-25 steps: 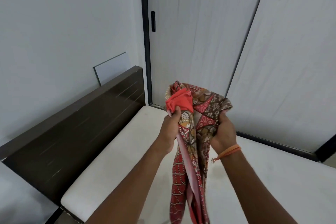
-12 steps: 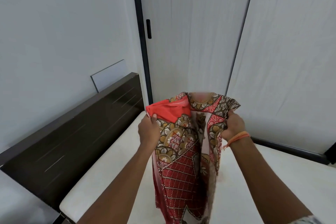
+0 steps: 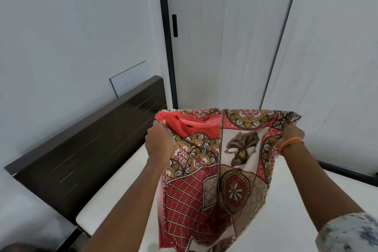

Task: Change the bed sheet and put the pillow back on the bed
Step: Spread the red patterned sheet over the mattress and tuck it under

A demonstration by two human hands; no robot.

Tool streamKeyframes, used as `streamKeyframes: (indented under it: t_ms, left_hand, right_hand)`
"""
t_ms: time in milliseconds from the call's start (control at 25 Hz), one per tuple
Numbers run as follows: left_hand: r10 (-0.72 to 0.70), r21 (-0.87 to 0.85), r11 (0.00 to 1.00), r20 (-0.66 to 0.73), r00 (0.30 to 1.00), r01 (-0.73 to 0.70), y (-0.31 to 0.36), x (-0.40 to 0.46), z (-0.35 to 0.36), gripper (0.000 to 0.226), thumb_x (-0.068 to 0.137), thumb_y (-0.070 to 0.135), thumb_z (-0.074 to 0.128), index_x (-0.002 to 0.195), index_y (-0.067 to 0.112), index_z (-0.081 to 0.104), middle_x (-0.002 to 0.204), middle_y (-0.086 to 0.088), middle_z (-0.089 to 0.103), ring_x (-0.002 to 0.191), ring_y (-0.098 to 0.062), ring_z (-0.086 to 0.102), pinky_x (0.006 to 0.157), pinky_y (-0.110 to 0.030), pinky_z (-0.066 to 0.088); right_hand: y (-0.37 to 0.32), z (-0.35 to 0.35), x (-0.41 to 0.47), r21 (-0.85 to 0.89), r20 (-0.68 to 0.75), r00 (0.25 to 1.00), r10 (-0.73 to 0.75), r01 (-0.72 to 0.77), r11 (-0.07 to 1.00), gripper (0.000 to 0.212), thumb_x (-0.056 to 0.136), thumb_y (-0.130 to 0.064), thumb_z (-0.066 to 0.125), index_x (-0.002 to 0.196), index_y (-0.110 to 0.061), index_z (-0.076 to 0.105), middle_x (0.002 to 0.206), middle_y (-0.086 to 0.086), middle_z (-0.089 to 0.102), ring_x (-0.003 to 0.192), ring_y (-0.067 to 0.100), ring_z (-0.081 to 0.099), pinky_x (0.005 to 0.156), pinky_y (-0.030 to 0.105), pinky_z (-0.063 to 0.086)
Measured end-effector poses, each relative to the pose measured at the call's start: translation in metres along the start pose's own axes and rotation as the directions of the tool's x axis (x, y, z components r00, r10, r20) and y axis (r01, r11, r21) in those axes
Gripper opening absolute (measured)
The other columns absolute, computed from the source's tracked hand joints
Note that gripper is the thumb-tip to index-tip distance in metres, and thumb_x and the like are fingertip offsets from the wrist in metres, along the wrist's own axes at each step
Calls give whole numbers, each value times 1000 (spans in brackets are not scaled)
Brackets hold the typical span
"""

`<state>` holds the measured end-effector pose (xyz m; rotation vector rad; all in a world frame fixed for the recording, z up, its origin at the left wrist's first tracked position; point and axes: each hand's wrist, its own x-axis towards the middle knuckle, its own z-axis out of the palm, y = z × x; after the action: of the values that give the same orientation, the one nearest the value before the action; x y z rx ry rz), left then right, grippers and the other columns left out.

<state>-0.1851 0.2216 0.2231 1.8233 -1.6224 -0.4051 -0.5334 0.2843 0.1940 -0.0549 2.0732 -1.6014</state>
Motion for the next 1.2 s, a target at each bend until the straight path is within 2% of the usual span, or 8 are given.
streamKeyframes:
  t_ms: [160,360,520,600,680,840,960,1200]
  left_hand:
    - [36,52,998,-24,999,-34,-5,14,-14,34,106,32,34,110,7,57,100,-10,67,89,-29,67,74,-38,53]
    - [39,48,998,-26,999,-38,-18,15,-15,34,106,31,33,112,7,55,99,-11,66,90,-30,66,79,-45,55]
    - [66,-61,996,85,994,-61,-19,5,11,32,106,29,32,100,12,58,92,-7,65,87,-26,65,85,-47,55]
    - [121,-109,988,132,984,-107,-13,-5,24,36,106,31,31,101,10,61,97,-9,66,93,-29,64,90,-47,52]
    - [144,-151,981,180,973,-117,-3,-13,34,42,107,33,30,105,7,62,103,-12,67,100,-31,62,92,-44,48]
    - [134,-163,982,230,964,-97,13,-17,35,40,107,31,32,112,4,61,109,-14,65,105,-30,61,86,-36,43]
    - [116,-198,978,245,963,-68,7,-14,36,42,107,33,33,109,3,61,107,-14,65,102,-29,62,82,-34,43]
    - [64,-476,855,488,870,205,-22,-12,41,38,101,43,48,113,11,64,105,-7,70,99,-26,66,90,-39,55]
  right_hand:
    - [19,-2,-10,-340,-85,989,-121,85,937,76,89,-41,67,143,1,34,136,11,54,123,24,56,100,29,44]
    - [49,-9,14,-195,-93,989,-116,97,976,37,96,-36,57,124,-13,61,121,5,63,107,21,64,84,26,52]
    - [78,0,12,-233,88,994,-60,79,969,71,75,-46,54,129,0,56,131,15,58,109,32,61,82,34,54]
    - [78,17,-27,-295,240,955,-173,242,924,45,87,-38,58,106,1,68,113,28,66,96,34,65,79,37,50]
    - [76,38,-89,-143,630,762,-150,303,942,26,91,-32,65,102,-8,67,108,23,68,86,28,67,69,35,54]
    - [95,73,-168,-81,937,305,-171,664,743,81,73,-50,78,139,-19,44,129,-4,57,112,13,59,93,31,53]
    - [111,89,-173,-136,813,402,-421,834,535,55,85,-22,71,135,-20,49,118,0,65,103,15,62,92,38,55]
    - [113,97,-167,-150,746,475,-467,803,577,23,93,-4,55,112,-8,68,89,0,68,68,3,59,66,15,48]
